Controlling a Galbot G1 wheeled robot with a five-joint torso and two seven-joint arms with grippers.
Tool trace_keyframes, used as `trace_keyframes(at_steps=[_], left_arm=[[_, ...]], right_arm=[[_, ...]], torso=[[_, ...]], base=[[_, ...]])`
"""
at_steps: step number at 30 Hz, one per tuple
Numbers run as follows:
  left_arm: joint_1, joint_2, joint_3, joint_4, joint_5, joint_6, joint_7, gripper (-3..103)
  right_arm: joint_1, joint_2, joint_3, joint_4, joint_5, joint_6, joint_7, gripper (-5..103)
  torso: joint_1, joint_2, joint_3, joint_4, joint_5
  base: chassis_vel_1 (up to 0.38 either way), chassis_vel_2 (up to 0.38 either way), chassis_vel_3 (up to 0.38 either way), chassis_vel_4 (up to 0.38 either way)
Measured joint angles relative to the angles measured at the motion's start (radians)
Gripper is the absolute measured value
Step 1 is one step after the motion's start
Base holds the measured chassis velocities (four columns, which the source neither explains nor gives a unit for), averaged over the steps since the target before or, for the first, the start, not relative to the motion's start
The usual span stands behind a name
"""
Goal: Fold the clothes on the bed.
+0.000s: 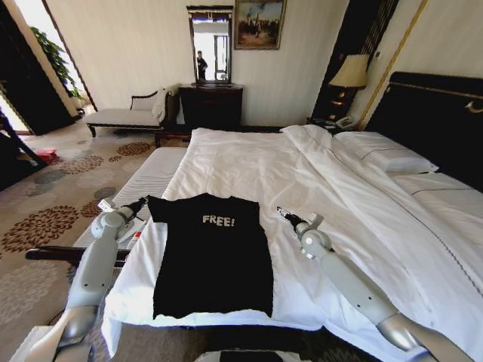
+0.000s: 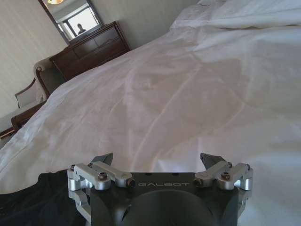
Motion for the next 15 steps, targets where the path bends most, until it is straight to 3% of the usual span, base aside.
trace_keyframes(at_steps=[7,15], left_arm=[[-0.031,-0.04,0.092,0.001,0.071,-0.019,-0.001,0],[-0.084,-0.08,0.159,0.032,0.098,-0.026,-0.005,0]], right_arm=[[-0.006,0.005,-0.003,-0.001,-0.002,0.0,0.0,100],[-0.018,0.001,0.003,0.003,-0.004,0.0,0.001,100]], torso=[[0.0,0.0,0.0,-0.0005,0.0],[0.0,0.0,0.0,-0.0002,0.0001]], base=[[0.0,0.0,0.0,0.0],[0.0,0.0,0.0,0.0]])
